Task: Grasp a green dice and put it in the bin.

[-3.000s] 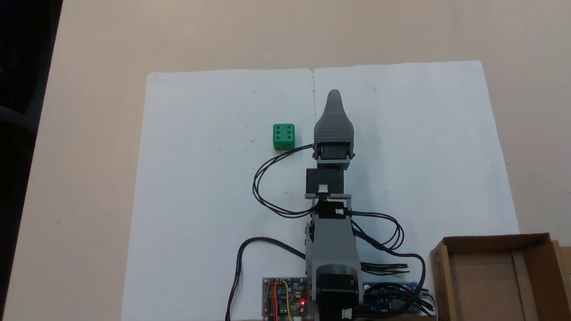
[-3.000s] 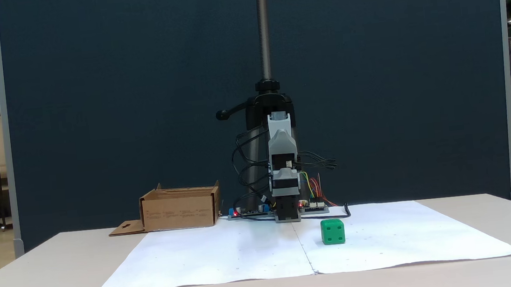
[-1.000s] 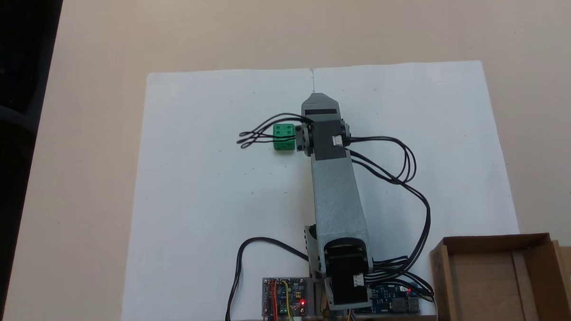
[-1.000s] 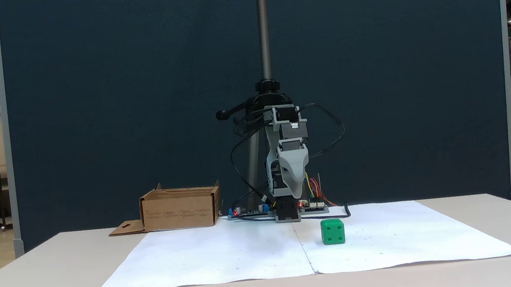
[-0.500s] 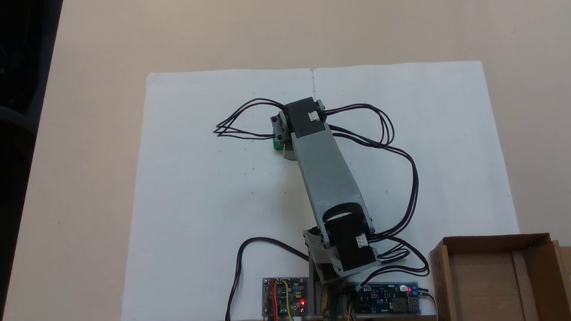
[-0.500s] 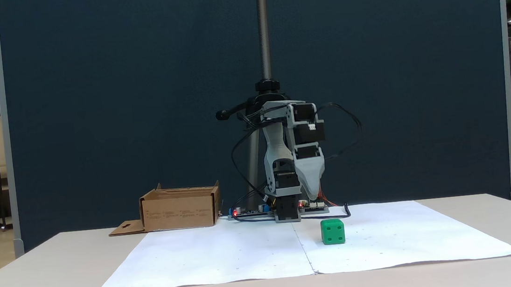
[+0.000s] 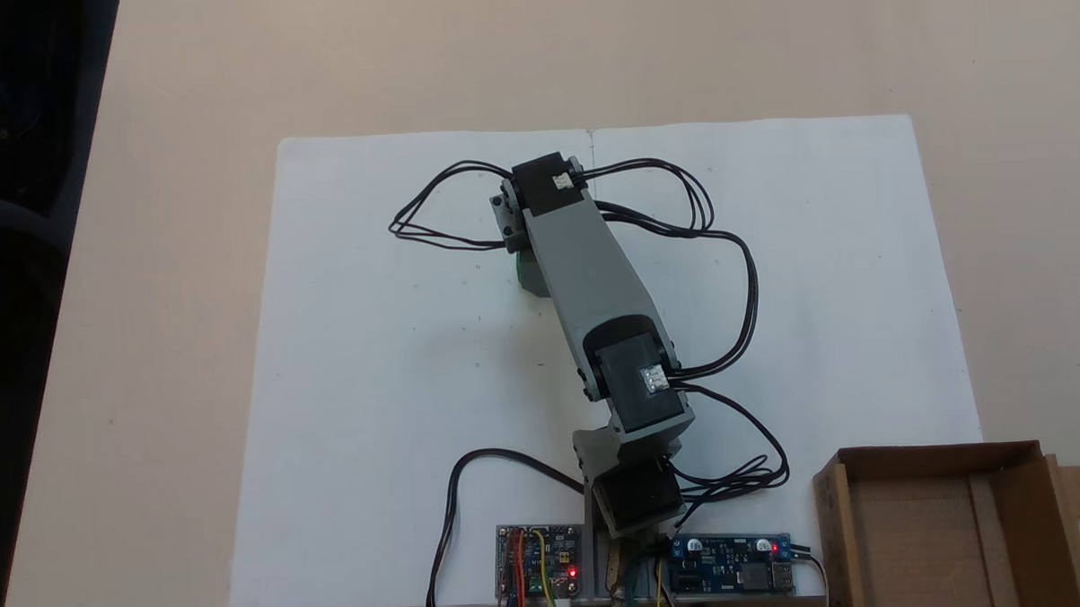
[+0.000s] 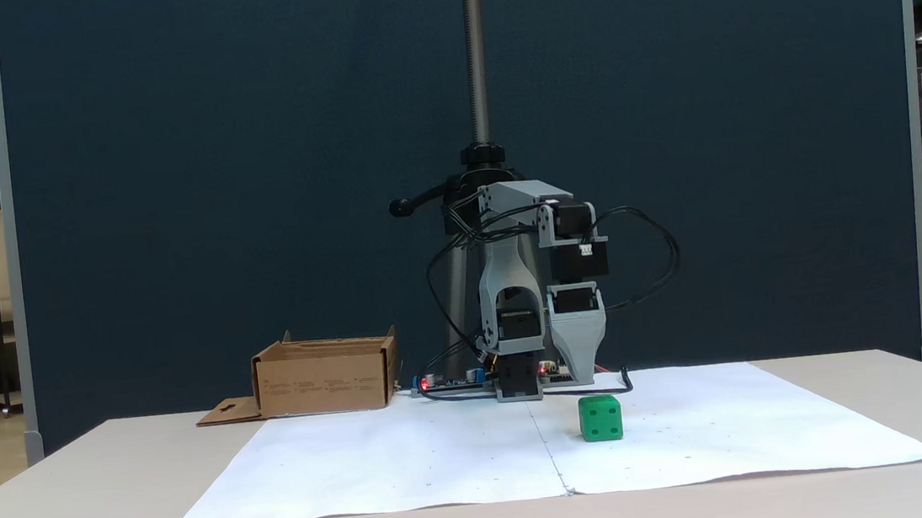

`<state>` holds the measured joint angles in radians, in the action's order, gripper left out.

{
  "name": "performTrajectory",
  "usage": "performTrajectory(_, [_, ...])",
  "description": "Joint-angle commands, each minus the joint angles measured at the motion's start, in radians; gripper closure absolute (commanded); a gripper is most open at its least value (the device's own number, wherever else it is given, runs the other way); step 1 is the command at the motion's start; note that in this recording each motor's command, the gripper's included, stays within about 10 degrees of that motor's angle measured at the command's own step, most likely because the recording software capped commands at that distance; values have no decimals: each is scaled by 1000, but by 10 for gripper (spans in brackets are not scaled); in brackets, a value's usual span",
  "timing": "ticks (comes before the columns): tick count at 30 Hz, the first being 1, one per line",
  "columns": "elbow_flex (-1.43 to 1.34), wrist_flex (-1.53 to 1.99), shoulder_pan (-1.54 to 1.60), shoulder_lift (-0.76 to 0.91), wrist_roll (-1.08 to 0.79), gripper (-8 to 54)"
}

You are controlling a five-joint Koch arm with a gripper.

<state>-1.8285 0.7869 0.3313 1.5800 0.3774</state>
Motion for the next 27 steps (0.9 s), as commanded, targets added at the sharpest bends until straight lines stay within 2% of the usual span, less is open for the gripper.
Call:
performTrajectory(1, [51,-5,14,3,67,40])
performTrajectory(27, [71,-109,80,-121,120,40])
